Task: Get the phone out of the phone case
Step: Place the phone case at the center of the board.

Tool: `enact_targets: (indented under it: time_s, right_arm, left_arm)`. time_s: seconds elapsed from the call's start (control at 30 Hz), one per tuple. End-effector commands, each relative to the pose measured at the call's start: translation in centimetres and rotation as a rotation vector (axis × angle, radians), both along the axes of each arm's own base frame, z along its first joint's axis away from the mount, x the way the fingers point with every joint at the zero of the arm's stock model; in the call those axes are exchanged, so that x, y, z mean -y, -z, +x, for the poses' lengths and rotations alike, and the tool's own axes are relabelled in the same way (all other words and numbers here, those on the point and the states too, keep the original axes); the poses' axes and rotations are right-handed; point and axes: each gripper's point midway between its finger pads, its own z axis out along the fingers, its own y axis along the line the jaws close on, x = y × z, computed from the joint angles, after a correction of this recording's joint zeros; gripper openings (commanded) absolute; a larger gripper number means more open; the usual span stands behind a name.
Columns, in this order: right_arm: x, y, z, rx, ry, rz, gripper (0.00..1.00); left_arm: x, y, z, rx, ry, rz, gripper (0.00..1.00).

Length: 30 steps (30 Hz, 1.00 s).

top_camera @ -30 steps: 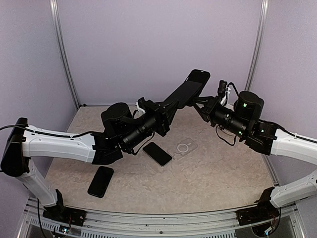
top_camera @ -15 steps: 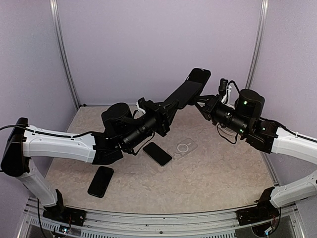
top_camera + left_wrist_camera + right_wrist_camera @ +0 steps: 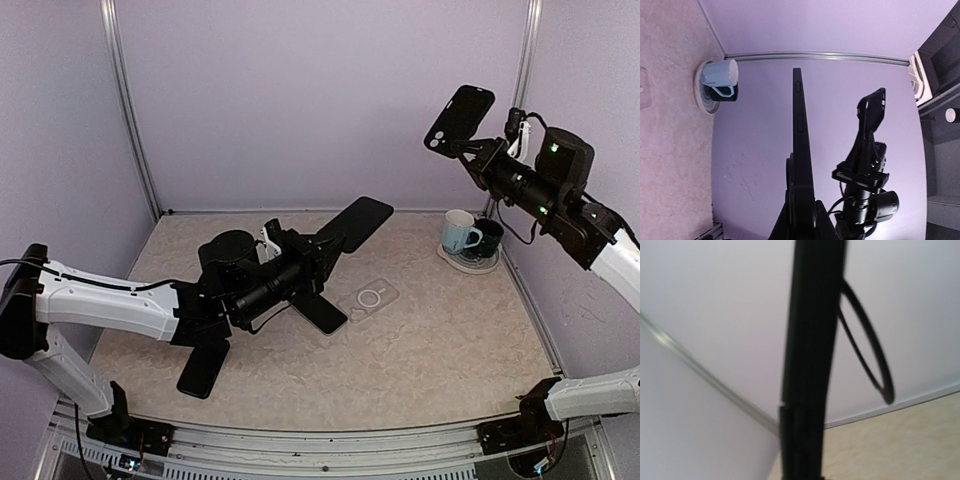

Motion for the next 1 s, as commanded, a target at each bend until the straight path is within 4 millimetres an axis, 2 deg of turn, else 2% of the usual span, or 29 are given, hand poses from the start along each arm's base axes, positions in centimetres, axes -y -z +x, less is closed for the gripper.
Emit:
enact_targets:
  time_s: [0.0, 0.07, 0.1, 0.23, 0.37, 0.47, 0.6, 0.73, 0.83, 0.97]
  right_arm:
    - [3.1, 3.2, -0.9, -0.093, 0.054, -0.143, 0.00]
    - [3.7, 5.2, -1.4, -0.146, 0.061, -0.172, 0.00]
    - [3.5, 6.4, -1.8, -0.177, 0.037, -0.182, 0.00]
    - [3.1, 12.0, -3.6, -0.324, -0.041, -0.234, 0.00]
    - [1.8, 18.0, -6.0, -0.470, -0.172, -0.258, 0.00]
    - [1.8, 21.9, -7.8, -0.560, -0.211, -0.248, 0.00]
    - [2.1, 25.6, -9.7, -0.636, -0.234, -0.227, 0.00]
    - [0.7, 28.6, -11.6, -0.685, -0.352, -0.177, 0.00]
    - [-0.3, 30.4, -13.0, -0.726, -0.444, -0.139, 0.00]
    - [-0.5, 32.3, -14.0, -0.766, -0.487, -0.138, 0.00]
  left_arm:
    - [-3.9, -2.5, 0.2, 0.086, -0.098, 0.059, 0.00]
    - [-5.5, -2.6, 0.3, 0.106, -0.143, 0.114, 0.00]
    - [-6.5, -3.0, 0.3, 0.119, -0.165, 0.136, 0.00]
    - [-9.4, -2.5, 0.8, 0.152, -0.224, 0.296, 0.00]
    - [-12.8, 0.1, 1.7, 0.149, -0.265, 0.495, 0.00]
    - [-15.6, 1.9, 2.7, 0.143, -0.281, 0.607, 0.00]
    - [-19.1, 4.8, 4.4, 0.140, -0.254, 0.710, 0.00]
    - [-21.8, 6.8, 6.1, 0.165, -0.192, 0.727, 0.00]
    - [-22.5, 7.8, 7.1, 0.192, -0.116, 0.730, 0.00]
    - [-22.1, 8.4, 8.5, 0.253, -0.045, 0.764, 0.00]
